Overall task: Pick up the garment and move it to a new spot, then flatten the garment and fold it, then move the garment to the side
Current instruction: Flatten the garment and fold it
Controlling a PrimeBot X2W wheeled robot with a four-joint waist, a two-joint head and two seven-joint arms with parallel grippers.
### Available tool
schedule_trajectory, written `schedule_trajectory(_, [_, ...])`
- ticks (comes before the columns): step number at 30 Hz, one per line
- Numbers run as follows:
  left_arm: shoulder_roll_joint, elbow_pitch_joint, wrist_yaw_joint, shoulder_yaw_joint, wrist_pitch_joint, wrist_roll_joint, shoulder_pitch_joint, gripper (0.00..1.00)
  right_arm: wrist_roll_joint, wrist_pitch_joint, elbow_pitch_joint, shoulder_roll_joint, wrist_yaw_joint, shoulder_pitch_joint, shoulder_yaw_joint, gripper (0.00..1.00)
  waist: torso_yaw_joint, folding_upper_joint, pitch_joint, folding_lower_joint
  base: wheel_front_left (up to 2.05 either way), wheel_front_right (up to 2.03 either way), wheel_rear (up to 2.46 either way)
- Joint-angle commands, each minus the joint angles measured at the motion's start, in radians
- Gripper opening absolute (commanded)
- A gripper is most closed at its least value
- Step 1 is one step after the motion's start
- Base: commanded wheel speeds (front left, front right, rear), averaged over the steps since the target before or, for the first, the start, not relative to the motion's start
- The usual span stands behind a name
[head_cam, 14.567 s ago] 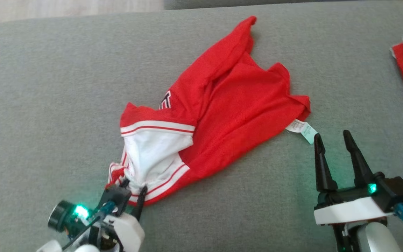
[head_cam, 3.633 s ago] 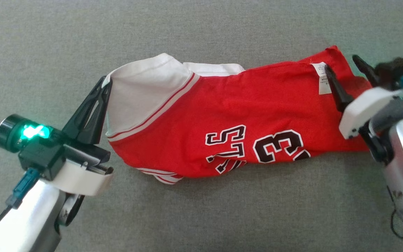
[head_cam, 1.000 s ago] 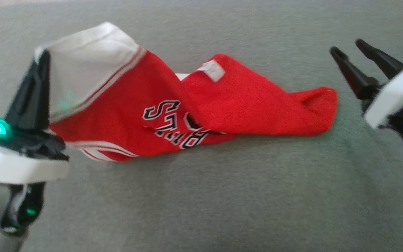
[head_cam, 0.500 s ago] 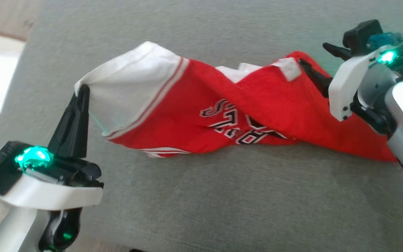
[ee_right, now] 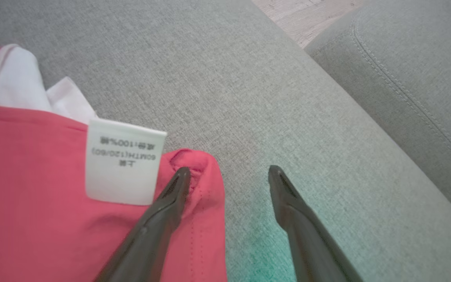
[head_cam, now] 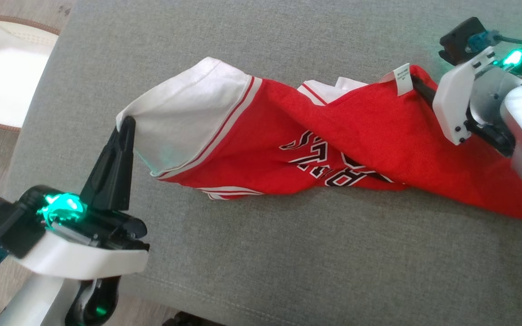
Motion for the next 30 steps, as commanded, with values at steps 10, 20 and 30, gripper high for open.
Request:
schedule_trajectory(10, [0.017, -0.013, -0.012, 0.025, -0.01, 0.01, -0.043, 0.0, 0.101, -0.036, 0.029, -0.004, -0.001, -0.041, 0.123, 0.55, 0.002, 0.0, 0.018, 0.0, 0.0, 0.0, 0.0])
schedule_trajectory(20, [0.014, 0.012, -0.01, 0.027, -0.024, 0.016, -0.044, 0.0, 0.166, -0.106, 0.029, -0.039, -0.001, -0.079, 0.219, 0.0, -0.007, 0.0, 0.001, 0.0, 0.0, 0.0, 0.0])
schedule_trajectory(30, [0.034, 0.006, -0.002, 0.09, -0.061, 0.053, -0.065, 0.0, 0.283, -0.314, 0.016, -0.068, -0.001, -0.092, 0.156, 0.0, -0.083, 0.0, -0.046, 0.0, 0.0, 0.0, 0.0])
